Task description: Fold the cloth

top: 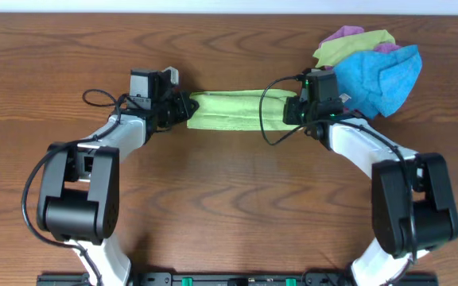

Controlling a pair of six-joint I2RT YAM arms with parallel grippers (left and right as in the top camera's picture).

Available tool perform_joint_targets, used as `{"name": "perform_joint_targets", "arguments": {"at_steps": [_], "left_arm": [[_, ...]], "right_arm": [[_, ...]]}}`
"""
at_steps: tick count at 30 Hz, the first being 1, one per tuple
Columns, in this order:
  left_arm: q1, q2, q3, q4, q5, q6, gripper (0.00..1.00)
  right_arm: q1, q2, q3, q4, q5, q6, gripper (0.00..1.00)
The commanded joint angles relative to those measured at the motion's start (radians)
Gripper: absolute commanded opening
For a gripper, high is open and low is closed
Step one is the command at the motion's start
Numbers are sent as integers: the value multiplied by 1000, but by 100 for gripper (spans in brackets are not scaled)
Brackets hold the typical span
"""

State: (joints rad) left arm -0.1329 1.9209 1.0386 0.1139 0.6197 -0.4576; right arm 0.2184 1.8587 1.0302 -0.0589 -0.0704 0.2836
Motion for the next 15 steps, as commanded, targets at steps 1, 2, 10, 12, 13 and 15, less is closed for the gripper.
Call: {"name": "perform_joint_targets", "arguments": {"at_steps": [1, 2, 10, 12, 13, 15], "left_arm": [[2, 28, 26, 15, -18, -23, 5], [2, 35, 35, 17, -18, -23, 6], [2, 68, 53, 26, -55, -22, 6], [2, 74, 53, 30, -60, -22, 6], [2, 76, 53, 30, -71, -22, 5], [2, 86, 53, 40, -79, -21, 6]], "right_arm": [[3, 19, 11, 20, 47, -9, 1], [3, 24, 11, 26, 52, -11, 1], [3, 68, 11, 88, 68, -24, 2], [3, 78, 11, 105, 68, -28, 1], [3, 86, 11, 116, 70, -30, 2], [3, 98, 11, 129, 71, -31, 2]]}}
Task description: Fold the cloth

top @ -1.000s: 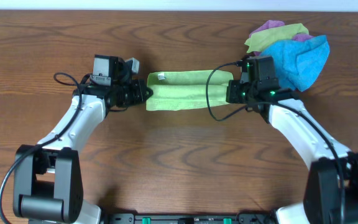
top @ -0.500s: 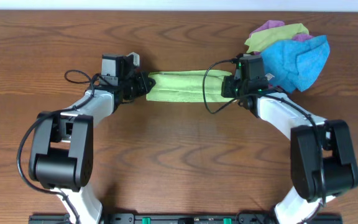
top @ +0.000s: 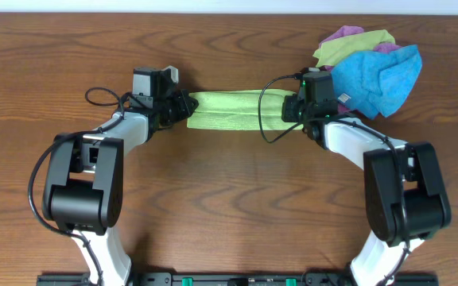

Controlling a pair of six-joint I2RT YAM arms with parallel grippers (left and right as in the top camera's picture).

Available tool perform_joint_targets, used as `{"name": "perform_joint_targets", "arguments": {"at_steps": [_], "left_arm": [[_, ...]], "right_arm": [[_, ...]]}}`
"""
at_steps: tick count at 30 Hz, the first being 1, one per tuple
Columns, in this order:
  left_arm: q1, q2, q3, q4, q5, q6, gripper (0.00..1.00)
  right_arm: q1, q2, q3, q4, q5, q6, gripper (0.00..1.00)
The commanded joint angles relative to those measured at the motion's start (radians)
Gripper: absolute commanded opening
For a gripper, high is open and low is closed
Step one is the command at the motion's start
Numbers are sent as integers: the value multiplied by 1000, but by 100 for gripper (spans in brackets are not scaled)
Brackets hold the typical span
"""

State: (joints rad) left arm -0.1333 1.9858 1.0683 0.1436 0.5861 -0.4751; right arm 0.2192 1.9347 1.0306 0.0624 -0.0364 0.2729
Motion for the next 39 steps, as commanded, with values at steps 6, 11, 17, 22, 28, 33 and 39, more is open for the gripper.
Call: {"name": "perform_joint_targets", "arguments": {"at_steps": [6, 11, 17, 22, 28, 33, 39], "left_arm": [[5, 27, 24, 29, -46, 4, 44], [33, 5, 63, 25, 14, 3, 80], [37, -43, 126, -29, 18, 3, 84], [28, -74, 177, -75, 100, 3, 39], [-35, -73, 182, -183, 68, 29, 6], [-101, -69, 182, -310, -149, 126, 6], [-146, -31, 182, -315, -287, 149, 6]], "right_arm": [[2, 23, 11, 4, 37, -19, 24], [2, -50, 11, -8, 25, -16, 44], [3, -186, 11, -90, 17, -15, 70], [-3, -317, 11, -239, 17, 63, 88], [-96, -392, 8, -422, -145, 346, 99], [-190, -389, -42, -432, -291, 375, 99], [-218, -390, -132, -380, -352, 428, 99]]}}
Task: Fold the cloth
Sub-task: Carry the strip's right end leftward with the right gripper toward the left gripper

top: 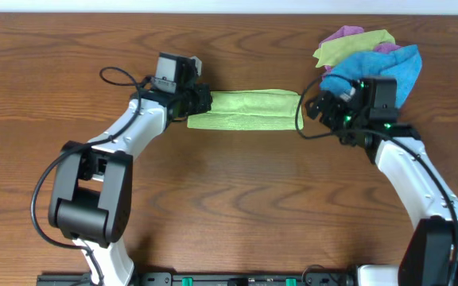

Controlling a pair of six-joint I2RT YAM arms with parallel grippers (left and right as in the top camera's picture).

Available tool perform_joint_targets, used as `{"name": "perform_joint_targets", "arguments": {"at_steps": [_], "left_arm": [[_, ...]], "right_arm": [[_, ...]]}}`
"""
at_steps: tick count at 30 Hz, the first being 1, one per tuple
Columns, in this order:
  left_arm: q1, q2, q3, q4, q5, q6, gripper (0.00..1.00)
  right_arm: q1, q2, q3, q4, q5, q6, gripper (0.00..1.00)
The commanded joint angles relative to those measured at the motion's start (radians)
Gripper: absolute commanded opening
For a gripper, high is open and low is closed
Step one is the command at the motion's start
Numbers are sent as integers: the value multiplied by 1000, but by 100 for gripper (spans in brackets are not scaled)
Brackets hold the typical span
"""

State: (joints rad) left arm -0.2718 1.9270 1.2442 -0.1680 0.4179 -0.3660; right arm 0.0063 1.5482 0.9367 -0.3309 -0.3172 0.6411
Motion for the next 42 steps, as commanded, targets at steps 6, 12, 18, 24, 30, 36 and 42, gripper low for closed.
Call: {"name": "perform_joint_targets", "arguments": {"at_steps": [6, 12, 18, 24, 30, 36, 42], "left_arm": [[-10, 81, 6, 0, -168, 41, 6], [-10, 116, 6, 11, -209, 40, 6], [-10, 117, 6, 8, -209, 37, 5], [-11, 117, 6, -16, -208, 36, 6], [-11, 118, 6, -37, -207, 29, 6], [-11, 118, 6, -38, -208, 29, 6], [-11, 118, 6, -37, -208, 29, 6]], "right_arm": [[-5, 8, -126, 137, -114, 138, 99], [12, 71, -159, 256, -118, 208, 99], [45, 179, -159, 365, -129, 283, 96], [77, 255, -159, 450, -119, 312, 91], [117, 315, -159, 523, -75, 332, 84], [146, 388, -159, 613, -12, 331, 77], [148, 446, -159, 689, 54, 317, 46]]}}
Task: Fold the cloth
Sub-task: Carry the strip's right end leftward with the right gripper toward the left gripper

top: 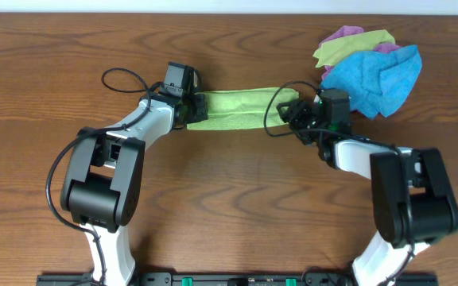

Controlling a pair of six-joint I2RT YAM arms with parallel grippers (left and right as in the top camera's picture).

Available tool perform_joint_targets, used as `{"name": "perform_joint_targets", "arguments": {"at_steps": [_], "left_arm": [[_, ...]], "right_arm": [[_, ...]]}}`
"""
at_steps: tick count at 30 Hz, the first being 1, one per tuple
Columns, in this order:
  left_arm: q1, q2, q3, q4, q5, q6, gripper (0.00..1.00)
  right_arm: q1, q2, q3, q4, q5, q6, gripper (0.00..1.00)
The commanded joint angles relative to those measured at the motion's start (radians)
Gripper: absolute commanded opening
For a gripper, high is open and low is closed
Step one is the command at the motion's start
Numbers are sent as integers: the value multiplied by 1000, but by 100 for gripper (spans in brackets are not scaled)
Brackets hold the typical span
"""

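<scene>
The green cloth (241,110) lies on the wooden table as a long folded strip running left to right. My left gripper (196,108) sits on the strip's left end, its fingers closed over the upper left corner. My right gripper (289,116) is down at the strip's right end and covers it. The overhead view does not show whether its fingers grip the cloth. A black cable loops over the cloth just left of the right gripper.
A pile of other cloths lies at the back right: a blue one (378,79) on top, with yellow-green (355,46) and purple (342,34) ones behind. It lies close behind the right wrist. The table's far edge (229,13) runs along the top.
My right gripper was off the cloth, up by the blue pile; now it is low at the strip's right end. The left gripper has shifted slightly left and stays on the left end.
At first both grippers held the strip's two ends, stretched between them, and kept it so half a second later. Then the right gripper was off the cloth near the pile, with the strip lying flat. Now the right gripper is at the right end again.
</scene>
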State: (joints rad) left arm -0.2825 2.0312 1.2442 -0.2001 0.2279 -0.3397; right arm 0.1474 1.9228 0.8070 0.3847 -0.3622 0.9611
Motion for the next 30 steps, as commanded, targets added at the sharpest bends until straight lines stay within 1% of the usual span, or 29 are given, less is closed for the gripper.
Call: {"name": "perform_joint_targets", "arguments": {"at_steps": [1, 4, 7, 8, 13, 14, 19, 22, 26, 30], "left_arm": [[0, 13, 6, -5, -18, 3, 6], [0, 14, 6, -5, -18, 3, 6], [1, 13, 6, -5, -18, 3, 6], [1, 13, 6, -5, -19, 4, 6], [1, 13, 6, 0, -19, 4, 6], [1, 13, 6, 2, -19, 4, 6], [1, 13, 6, 15, -19, 4, 6], [1, 13, 6, 18, -19, 4, 6], [3, 13, 6, 18, -22, 4, 6], [12, 13, 6, 18, -26, 4, 6]], "right_arm": [[8, 73, -29, -16, 109, -24, 45], [10, 76, -29, 26, 148, -85, 39], [11, 76, -29, 60, 176, -128, 31], [11, 76, -29, 61, 184, -138, 27], [12, 76, -29, 86, 186, -213, 3], [13, 76, -29, 95, 185, -232, 1], [28, 67, -13, 153, 130, -306, 1], [51, 40, 7, 153, 92, -343, 1], [105, -14, 31, 126, 92, -381, 1], [163, -67, 74, 47, 103, -433, 1]]}}
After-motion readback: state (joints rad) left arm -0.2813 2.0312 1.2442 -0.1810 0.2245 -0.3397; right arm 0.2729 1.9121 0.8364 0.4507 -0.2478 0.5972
